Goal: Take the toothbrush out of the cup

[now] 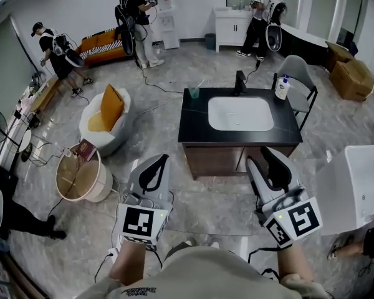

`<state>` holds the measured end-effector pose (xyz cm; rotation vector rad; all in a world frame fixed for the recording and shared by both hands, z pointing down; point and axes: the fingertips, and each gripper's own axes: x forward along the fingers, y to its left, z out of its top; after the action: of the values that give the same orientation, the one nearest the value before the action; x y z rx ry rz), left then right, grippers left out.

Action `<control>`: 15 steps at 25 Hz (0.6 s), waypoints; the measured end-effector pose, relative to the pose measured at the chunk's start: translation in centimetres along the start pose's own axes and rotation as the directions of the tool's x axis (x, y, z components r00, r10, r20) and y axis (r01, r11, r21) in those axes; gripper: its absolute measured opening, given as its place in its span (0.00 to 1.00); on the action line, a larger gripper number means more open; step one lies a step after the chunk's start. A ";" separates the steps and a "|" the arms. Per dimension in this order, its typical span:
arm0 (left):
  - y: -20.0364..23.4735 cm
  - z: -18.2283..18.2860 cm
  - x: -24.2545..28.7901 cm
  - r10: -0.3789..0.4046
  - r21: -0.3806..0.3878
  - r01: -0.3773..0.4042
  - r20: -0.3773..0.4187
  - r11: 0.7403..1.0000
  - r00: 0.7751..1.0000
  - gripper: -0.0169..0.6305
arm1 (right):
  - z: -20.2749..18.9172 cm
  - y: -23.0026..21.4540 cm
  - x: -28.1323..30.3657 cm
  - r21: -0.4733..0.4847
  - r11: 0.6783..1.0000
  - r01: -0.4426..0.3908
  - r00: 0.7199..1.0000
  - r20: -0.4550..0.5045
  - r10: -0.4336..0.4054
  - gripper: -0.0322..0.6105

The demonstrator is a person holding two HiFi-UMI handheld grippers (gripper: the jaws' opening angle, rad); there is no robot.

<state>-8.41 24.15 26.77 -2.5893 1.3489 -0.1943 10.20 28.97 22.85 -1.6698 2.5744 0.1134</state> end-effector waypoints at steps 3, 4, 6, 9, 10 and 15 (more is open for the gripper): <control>-0.9 -0.3 0.2 0.011 0.010 -0.011 -0.004 1.000 1.000 0.03 | -0.8 -0.8 -0.7 0.005 1.000 -0.011 1.000 0.002 0.011 0.28; -1.0 -0.3 0.2 0.018 0.014 -0.018 -0.005 1.000 1.000 0.03 | -0.9 -1.0 -0.8 0.004 1.000 -0.019 1.000 0.004 0.019 0.28; -1.4 -0.2 0.3 0.028 0.014 -0.028 -0.007 1.000 1.000 0.03 | -1.0 -1.3 -0.9 -0.004 1.000 -0.030 1.000 0.007 0.030 0.28; -2.1 -0.3 0.5 0.026 0.004 -0.026 -0.008 1.000 1.000 0.03 | -1.3 -1.7 -1.4 -0.010 0.999 -0.037 0.999 0.006 0.037 0.28; -2.2 -0.5 0.5 0.028 0.004 -0.028 -0.010 1.000 1.000 0.03 | -1.4 -1.8 -1.5 -0.010 0.999 -0.038 0.999 0.007 0.038 0.28; -2.6 -1.1 1.5 0.026 0.010 -0.026 -0.001 1.000 1.000 0.03 | -2.1 -2.5 -0.9 -0.016 0.998 -0.053 0.999 0.009 0.053 0.28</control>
<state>-5.71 24.21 28.48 -2.5623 1.3783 -0.1972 12.79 28.57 24.93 -1.6024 2.6180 0.1448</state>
